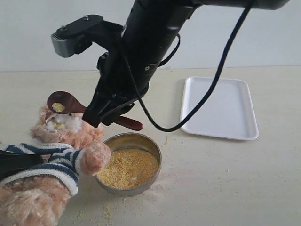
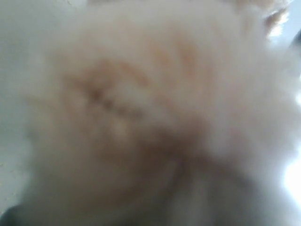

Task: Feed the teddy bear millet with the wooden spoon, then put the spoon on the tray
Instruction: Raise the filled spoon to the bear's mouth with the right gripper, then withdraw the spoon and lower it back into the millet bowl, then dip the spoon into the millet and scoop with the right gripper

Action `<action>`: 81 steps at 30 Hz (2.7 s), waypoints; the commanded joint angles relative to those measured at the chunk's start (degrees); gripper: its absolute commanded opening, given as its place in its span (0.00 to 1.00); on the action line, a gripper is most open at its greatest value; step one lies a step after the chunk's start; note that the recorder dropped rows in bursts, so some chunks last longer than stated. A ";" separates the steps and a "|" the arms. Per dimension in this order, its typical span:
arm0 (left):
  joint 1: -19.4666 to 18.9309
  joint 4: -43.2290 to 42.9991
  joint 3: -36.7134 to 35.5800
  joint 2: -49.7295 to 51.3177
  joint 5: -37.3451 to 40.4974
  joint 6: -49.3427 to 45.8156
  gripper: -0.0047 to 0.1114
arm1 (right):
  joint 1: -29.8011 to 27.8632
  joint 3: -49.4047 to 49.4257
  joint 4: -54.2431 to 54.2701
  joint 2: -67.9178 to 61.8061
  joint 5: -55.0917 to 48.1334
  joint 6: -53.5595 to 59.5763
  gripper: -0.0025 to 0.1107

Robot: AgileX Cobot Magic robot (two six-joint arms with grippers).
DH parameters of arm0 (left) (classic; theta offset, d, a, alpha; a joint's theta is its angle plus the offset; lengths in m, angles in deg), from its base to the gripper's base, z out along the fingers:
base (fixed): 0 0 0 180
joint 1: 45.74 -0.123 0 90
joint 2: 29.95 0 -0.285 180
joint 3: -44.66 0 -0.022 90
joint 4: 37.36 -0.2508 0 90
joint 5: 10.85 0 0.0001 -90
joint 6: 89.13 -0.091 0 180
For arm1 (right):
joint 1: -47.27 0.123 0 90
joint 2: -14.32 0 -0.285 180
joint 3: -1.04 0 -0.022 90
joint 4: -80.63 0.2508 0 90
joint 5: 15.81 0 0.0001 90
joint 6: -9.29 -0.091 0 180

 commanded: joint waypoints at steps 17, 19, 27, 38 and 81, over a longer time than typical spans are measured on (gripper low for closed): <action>-0.10 2.19 -0.18 -0.41 2.23 -1.08 0.08 | 11.01 -0.32 -29.82 -1.61 3.51 -6.26 0.02; -0.10 2.18 -0.18 -0.41 2.23 -1.24 0.08 | 12.08 -0.32 -33.39 -1.61 4.59 -8.14 0.02; -0.10 2.07 -0.18 -0.41 2.23 -1.65 0.08 | 15.84 -0.32 -43.69 -2.08 2.59 -10.57 0.02; -0.10 2.07 -0.18 -0.41 2.23 -2.30 0.08 | 15.95 -0.32 -44.38 -0.97 0.58 -15.58 0.02; -0.10 11.43 -0.07 -0.41 -1.36 -5.58 0.08 | 6.49 0.36 -27.85 -8.24 -10.55 -13.01 0.02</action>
